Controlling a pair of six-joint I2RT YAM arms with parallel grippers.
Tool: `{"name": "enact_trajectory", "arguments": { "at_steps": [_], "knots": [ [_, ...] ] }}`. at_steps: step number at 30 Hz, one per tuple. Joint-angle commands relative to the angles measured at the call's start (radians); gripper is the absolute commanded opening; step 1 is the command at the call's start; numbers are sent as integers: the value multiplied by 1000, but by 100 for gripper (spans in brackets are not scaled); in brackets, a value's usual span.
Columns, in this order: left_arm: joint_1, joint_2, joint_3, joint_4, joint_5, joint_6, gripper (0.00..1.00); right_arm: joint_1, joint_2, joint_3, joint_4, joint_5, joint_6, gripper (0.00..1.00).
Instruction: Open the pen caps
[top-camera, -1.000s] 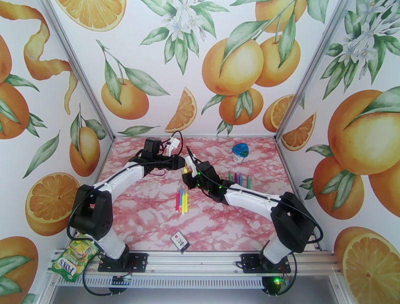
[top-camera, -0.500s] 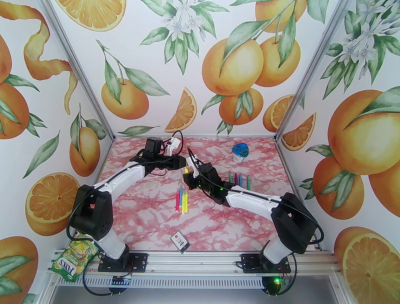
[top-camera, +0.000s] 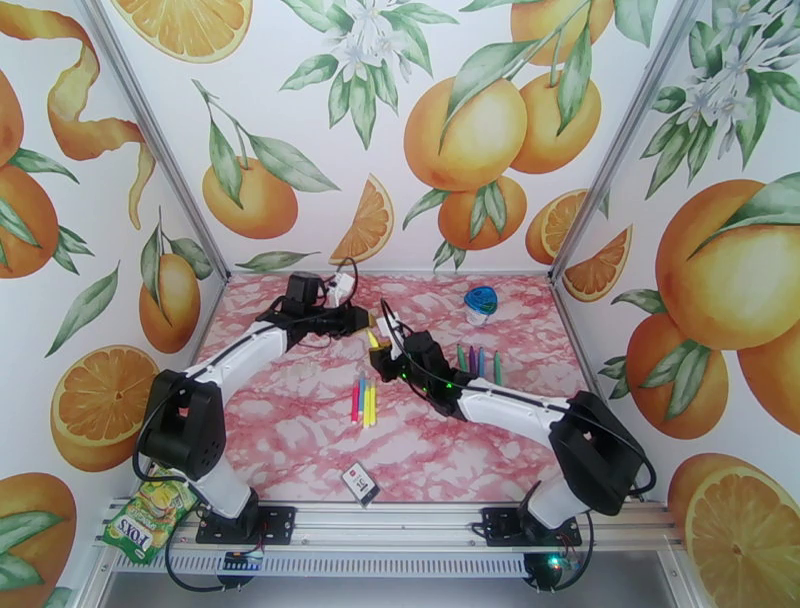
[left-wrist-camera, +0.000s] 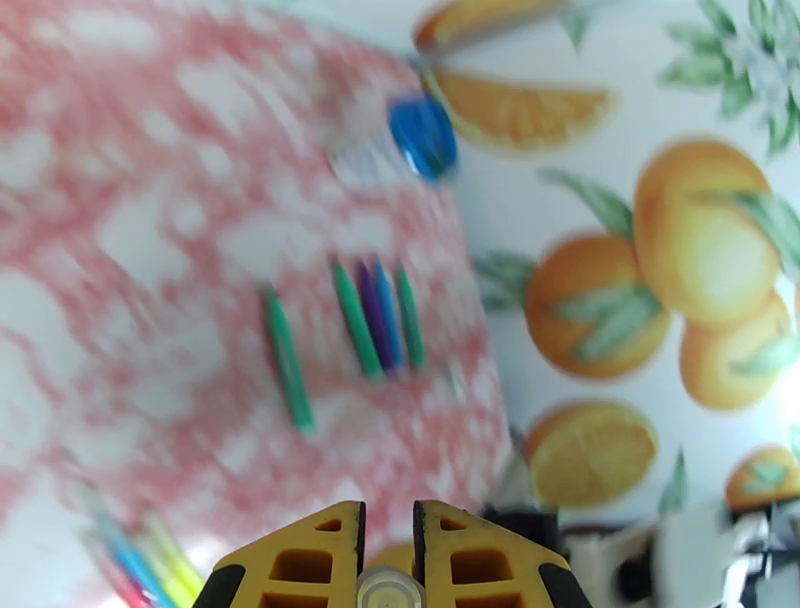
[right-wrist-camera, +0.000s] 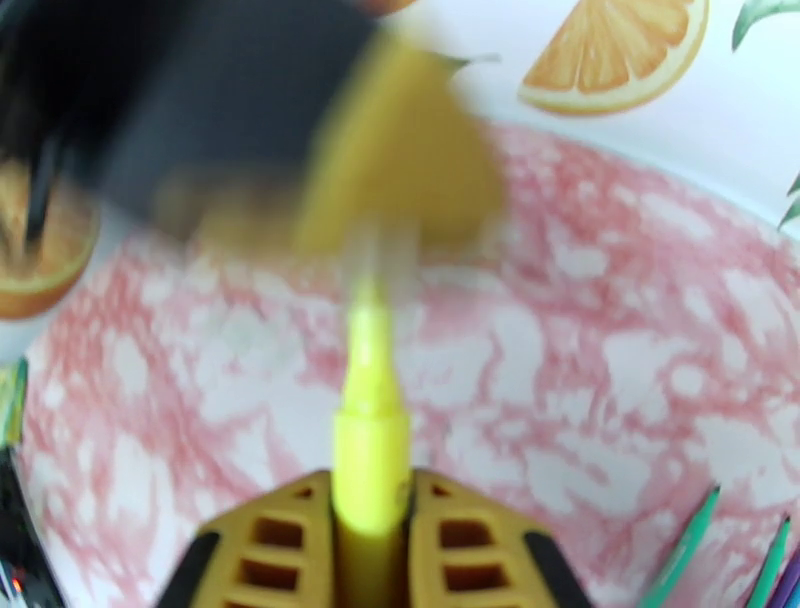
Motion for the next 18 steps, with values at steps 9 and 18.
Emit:
{"name": "enact_trajectory", "arguments": {
  "at_steps": [9,18],
  "knots": [
    [48,33,142,-123,-159,79,0,8,-27,-29,-30,34,-27,0],
    [29,27,160,-481,-304,360,0,-45,26,36,-96,140,74,0]
  ]
}}
